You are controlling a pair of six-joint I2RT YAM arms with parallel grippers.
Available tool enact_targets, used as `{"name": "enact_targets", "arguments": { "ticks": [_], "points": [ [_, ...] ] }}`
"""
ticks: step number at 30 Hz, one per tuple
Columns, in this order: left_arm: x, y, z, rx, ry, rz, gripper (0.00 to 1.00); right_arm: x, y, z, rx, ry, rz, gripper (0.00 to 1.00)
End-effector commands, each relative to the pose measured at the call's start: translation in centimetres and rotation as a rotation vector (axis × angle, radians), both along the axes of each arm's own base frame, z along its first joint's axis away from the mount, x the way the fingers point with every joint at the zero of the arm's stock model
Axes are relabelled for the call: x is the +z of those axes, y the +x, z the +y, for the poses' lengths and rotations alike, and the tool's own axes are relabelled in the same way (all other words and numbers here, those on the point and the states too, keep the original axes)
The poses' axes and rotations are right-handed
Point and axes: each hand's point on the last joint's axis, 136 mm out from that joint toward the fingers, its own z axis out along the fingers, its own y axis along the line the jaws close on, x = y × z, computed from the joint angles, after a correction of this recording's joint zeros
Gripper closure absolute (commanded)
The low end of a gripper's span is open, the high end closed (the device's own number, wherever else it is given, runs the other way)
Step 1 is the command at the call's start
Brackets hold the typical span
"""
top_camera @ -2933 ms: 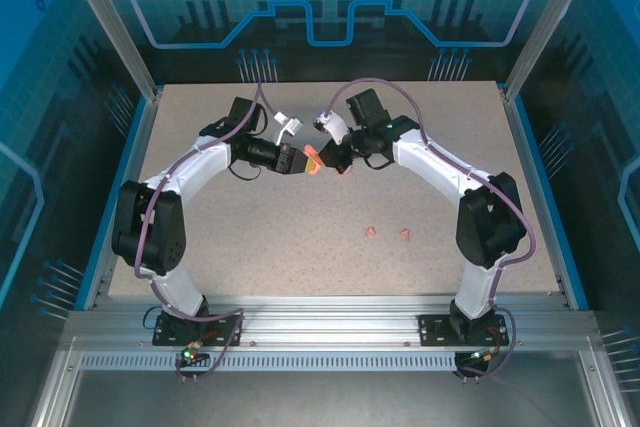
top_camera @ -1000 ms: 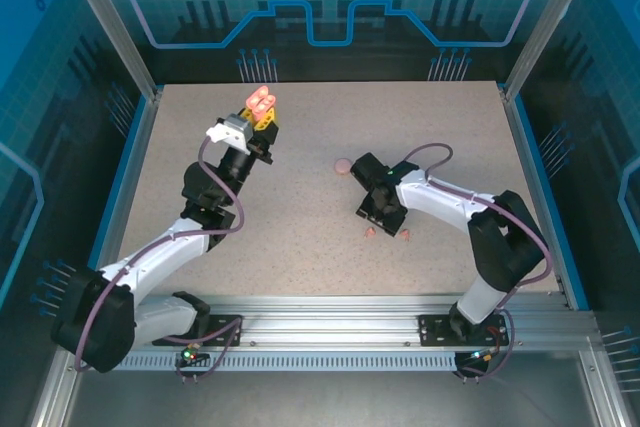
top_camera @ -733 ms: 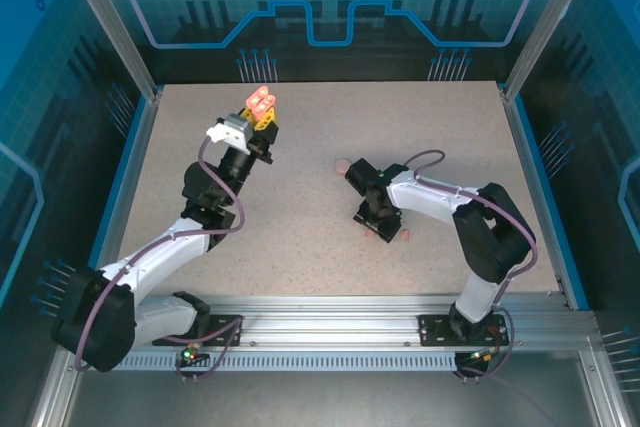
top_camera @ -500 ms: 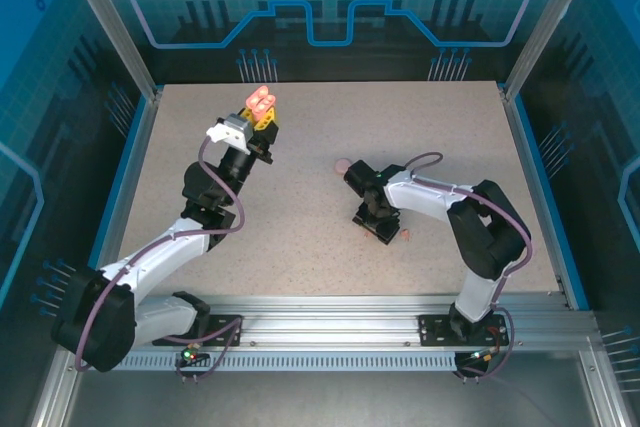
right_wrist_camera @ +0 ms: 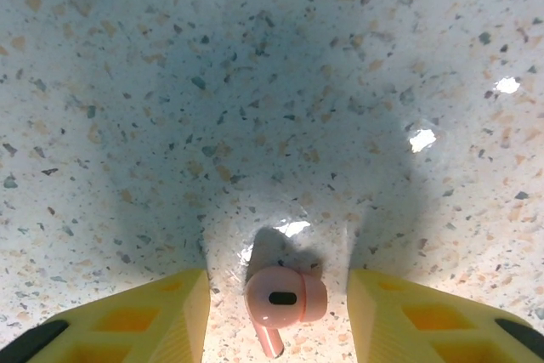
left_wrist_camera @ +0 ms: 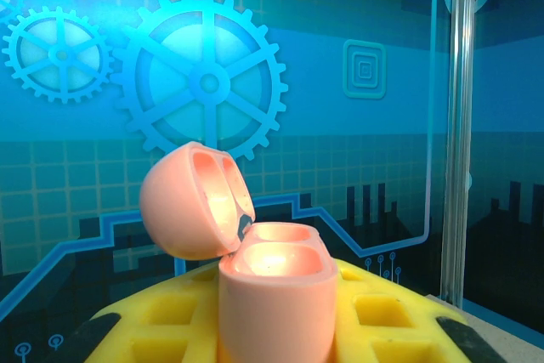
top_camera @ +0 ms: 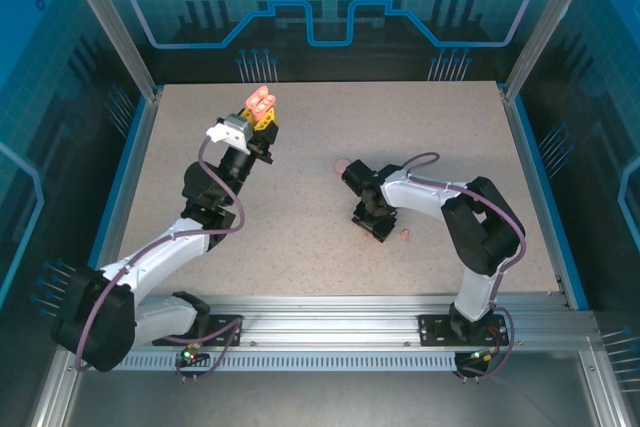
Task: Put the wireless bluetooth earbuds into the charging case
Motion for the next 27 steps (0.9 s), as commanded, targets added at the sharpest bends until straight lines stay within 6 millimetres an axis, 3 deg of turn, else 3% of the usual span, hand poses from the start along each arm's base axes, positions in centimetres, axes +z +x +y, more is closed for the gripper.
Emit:
{"name": "enact_targets", "arguments": {
  "ticks": [1, 8, 27],
  "points": [
    [0.8, -0.6, -0.2, -0.005, 0.014, -0.045, 1.00, -0.4, 0.1, 0.1, -0.024, -0.003, 0.018, 0.59],
    [1.0, -0.7, -0.2, -0.011, 0.014, -0.050, 1.00, -0.6, -0.1, -0.2, -0.021, -0.015, 0.020, 0.64],
    [0.9, -0.8, -0.7, -0.036, 0.021, -0.043, 1.00, -0.9, -0.3, -1.4, -0.028, -0.023, 0.000, 0.64]
  ]
}}
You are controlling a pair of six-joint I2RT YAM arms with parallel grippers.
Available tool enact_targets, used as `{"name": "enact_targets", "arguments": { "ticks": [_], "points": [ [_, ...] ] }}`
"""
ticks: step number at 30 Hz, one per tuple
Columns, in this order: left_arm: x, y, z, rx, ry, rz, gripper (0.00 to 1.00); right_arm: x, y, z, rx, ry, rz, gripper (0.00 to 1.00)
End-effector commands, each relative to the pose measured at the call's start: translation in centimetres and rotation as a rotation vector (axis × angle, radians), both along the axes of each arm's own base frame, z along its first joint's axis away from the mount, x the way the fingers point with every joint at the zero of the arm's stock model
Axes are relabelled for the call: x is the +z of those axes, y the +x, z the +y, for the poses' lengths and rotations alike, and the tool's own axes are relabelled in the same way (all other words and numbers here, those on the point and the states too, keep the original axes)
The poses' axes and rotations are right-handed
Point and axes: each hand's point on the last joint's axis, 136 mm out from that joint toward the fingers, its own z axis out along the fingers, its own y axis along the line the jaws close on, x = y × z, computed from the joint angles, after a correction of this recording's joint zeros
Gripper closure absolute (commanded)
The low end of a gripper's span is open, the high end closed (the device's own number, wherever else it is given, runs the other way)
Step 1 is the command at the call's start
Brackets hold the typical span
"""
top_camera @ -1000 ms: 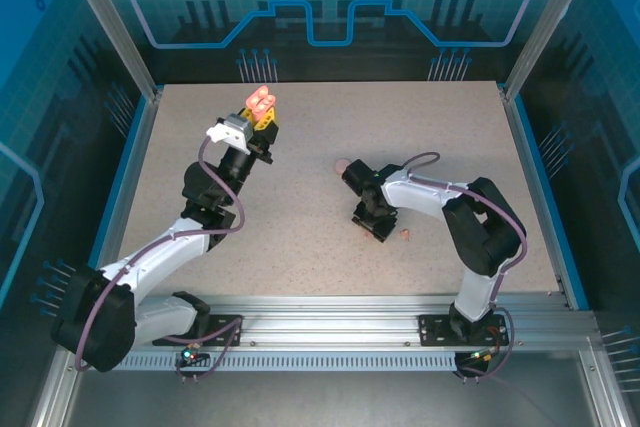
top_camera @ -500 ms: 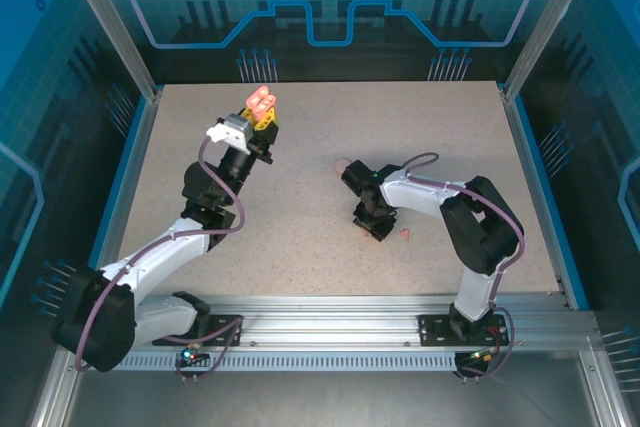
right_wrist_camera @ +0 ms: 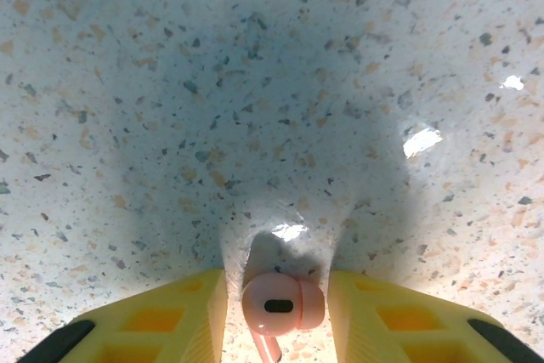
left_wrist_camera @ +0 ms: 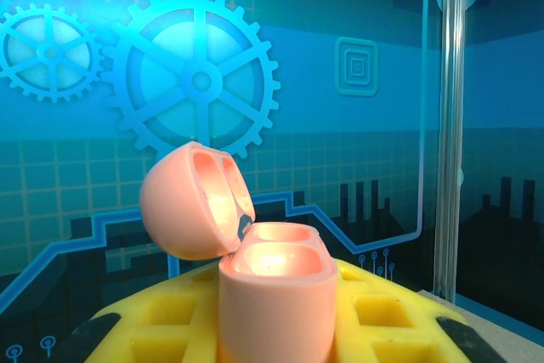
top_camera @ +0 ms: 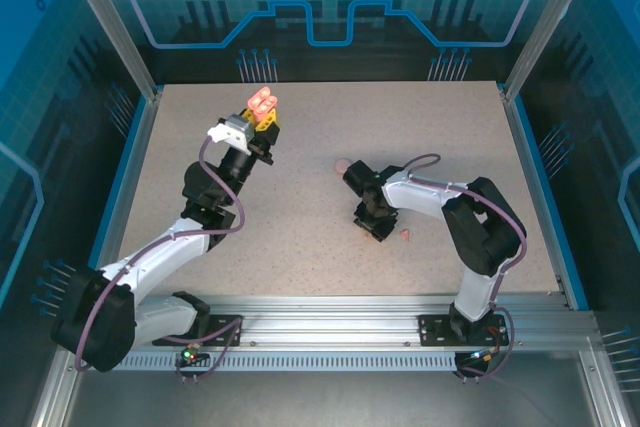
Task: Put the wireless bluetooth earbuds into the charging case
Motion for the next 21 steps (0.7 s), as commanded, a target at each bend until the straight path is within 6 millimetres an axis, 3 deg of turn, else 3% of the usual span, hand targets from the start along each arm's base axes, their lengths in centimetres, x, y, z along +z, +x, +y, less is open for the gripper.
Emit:
{"name": "enact_targets", "arguments": {
  "ticks": [1, 7, 16, 21],
  "points": [
    [1.1, -0.8, -0.4, -0.021, 0.012, -0.047, 1.00, -0.7, -0.2, -1.3, -0.018, -0.032, 0.004, 0.64],
    [1.2, -0.9, -0.6, -0.036, 0.013, -0.048, 1.00, -0.5, 0.0, -1.4, -0.007, -0.033, -0.015, 0.63],
    [1.1, -0.9, -0.9, -0.053, 0.014, -0.042, 1.00, -0.1, 0.6, -1.3, 0.029, -0.024, -0.051, 0.74],
    [1.0, -1.2, -1.2, -0.077, 0.022, -0.042, 1.00, 1.3, 1.9, -1.1, 0.108, -0.032, -0.120, 0.76]
  ]
}}
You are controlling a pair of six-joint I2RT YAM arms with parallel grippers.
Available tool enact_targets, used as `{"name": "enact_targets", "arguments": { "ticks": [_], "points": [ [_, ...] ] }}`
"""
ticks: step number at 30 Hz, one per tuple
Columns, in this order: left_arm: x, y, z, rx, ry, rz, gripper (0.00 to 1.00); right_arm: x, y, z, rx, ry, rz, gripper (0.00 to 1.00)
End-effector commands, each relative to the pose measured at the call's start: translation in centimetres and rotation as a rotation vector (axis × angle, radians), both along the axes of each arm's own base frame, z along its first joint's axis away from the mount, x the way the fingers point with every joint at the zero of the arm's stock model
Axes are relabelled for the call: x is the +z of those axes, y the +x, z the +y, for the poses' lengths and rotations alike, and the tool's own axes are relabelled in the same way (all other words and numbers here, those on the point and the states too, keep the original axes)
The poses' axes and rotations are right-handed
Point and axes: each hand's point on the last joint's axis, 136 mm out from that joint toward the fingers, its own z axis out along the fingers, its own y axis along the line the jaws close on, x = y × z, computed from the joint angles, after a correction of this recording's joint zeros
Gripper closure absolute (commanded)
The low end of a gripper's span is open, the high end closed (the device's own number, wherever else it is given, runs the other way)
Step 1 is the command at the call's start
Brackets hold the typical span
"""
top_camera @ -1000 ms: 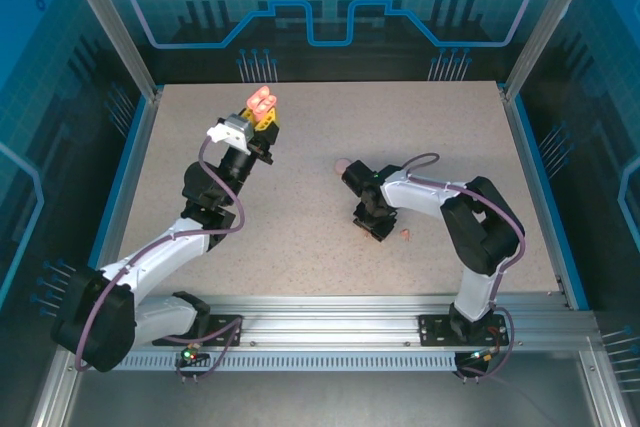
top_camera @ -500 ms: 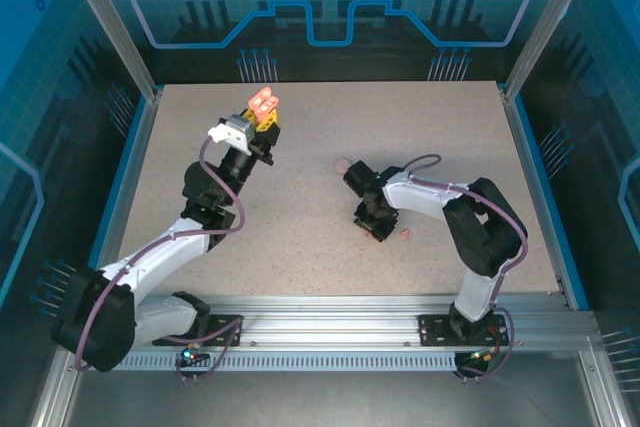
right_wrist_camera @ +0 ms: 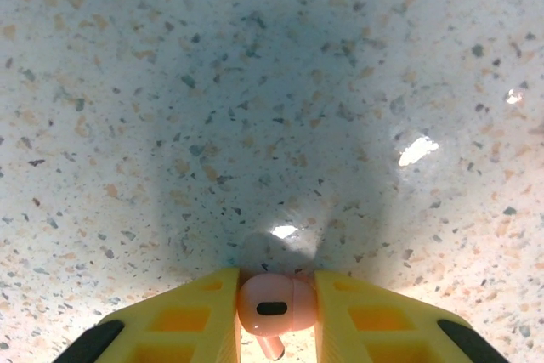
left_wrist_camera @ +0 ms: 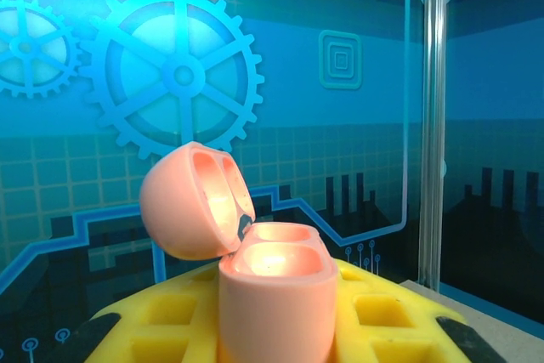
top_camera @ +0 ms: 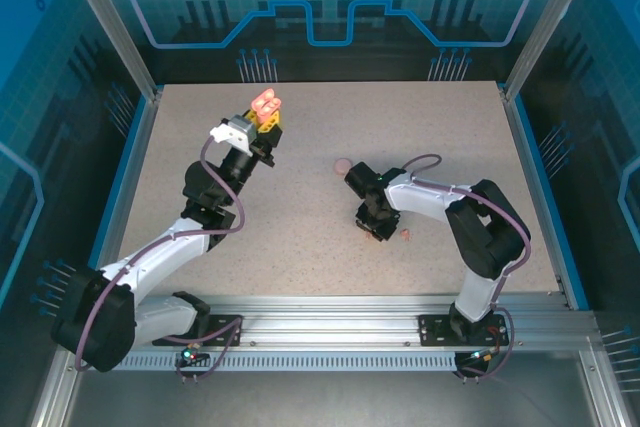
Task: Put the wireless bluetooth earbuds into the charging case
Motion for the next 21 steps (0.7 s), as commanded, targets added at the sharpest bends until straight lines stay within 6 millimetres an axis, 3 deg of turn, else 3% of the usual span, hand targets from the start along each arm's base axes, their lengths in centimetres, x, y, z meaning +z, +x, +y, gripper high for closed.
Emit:
{"name": "enact_targets", "arguments": {
  "ticks": [1, 7, 10, 15, 21],
  "points": [
    [1.3, -1.0, -0.6, -0.044, 0.003, -0.050, 1.00, 1.6, 2.3, -0.7, 0.061, -0.027, -0.120, 0.76],
    [1.5, -1.8, -1.2, -0.088, 0.015, -0.070, 1.00, 5.8, 5.1, -0.3, 0.233, -0.040, -0.311, 0.77],
    [1.4, -2.0, -1.4, -0.093, 0.030, -0.081, 1.00, 9.1, 6.4, 0.1, 0.319, -0.031, -0.437, 0.77],
    [1.6, -2.2, -1.4, -0.086, 0.042, -0.097, 1.00, 16.8, 8.2, 1.5, 0.441, 0.013, -0.670, 0.77],
    [1.3, -2.1, -1.8, -0.101, 0.056, -0.094, 1.00, 27.8, 9.7, 4.4, 0.571, 0.108, -0.951, 0.78]
  ]
}}
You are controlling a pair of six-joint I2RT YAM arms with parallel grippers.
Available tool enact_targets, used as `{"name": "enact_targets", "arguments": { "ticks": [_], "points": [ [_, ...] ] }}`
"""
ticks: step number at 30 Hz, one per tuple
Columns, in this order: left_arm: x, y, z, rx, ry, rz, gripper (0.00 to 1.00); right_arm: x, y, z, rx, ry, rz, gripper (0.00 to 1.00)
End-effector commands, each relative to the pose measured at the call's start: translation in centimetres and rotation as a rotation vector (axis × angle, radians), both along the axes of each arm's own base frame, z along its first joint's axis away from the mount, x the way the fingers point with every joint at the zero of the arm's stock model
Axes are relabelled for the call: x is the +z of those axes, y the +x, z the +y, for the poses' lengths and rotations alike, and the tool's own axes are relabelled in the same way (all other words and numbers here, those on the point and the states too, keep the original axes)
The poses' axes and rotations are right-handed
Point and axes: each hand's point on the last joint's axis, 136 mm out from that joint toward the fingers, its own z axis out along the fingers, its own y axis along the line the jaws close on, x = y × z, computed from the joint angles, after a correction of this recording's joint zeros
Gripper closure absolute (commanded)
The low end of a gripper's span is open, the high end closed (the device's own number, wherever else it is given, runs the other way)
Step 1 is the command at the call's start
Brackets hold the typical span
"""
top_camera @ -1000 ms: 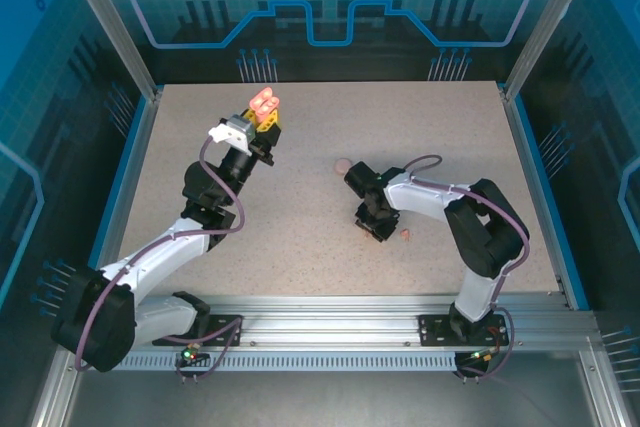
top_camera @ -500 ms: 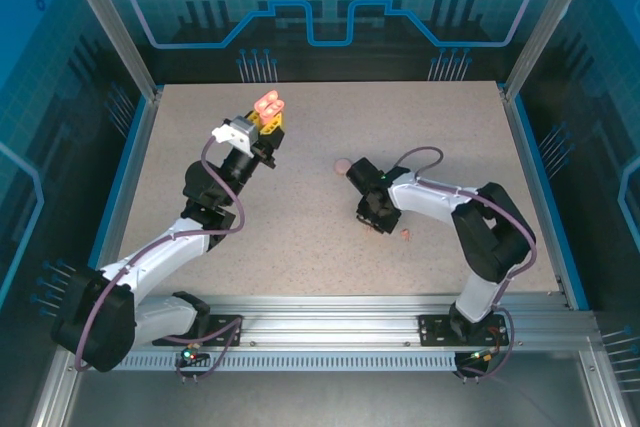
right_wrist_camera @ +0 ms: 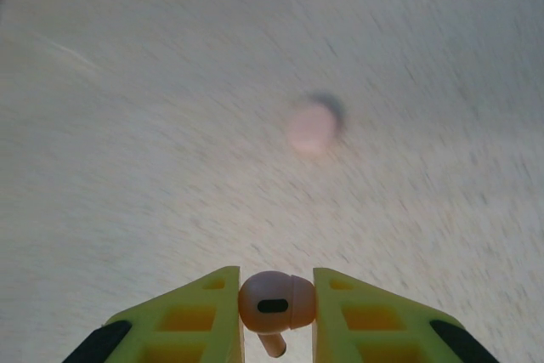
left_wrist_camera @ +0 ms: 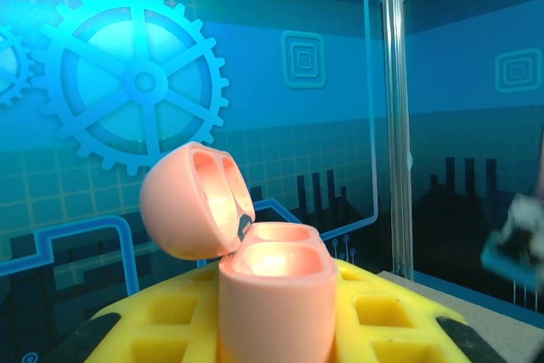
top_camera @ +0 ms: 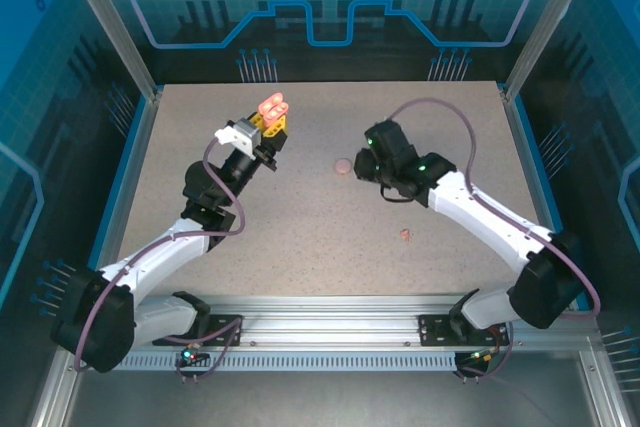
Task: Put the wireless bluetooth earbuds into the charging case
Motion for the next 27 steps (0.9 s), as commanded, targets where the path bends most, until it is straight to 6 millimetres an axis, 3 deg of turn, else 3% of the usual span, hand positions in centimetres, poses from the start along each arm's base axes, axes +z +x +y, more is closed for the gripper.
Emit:
{"name": "enact_targets", "arguments": {
  "ticks": [1, 7, 12, 15, 20, 27],
  "points": [
    [1.2, -1.2, -0.5, -0.031, 0.010, -0.066, 1.00, 7.9, 1.1, 1.9, 0.125, 0.053, -0.217, 0.78],
    [1.3, -1.4, -1.0, -0.055, 0.015, -0.061, 1.00, 17.1, 0.6, 5.8, 0.278, 0.184, -0.455, 0.79],
    [1.4, -1.3, -1.4, -0.066, 0.013, -0.061, 1.00, 22.0, -0.9, 9.0, 0.408, 0.279, -0.602, 0.79],
    [1.6, -1.3, -1.6, -0.073, 0.012, -0.063, 1.00, 23.5, -1.8, 10.6, 0.478, 0.324, -0.658, 0.79],
    [2.0, -1.3, -2.2, -0.089, 0.018, -0.082, 1.00, 24.2, -3.1, 12.7, 0.575, 0.381, -0.720, 0.79],
    [3.0, -1.8, -3.1, -0.116, 0.067, -0.132, 1.00, 24.4, -4.1, 13.4, 0.603, 0.444, -0.771, 0.79]
  ]
}}
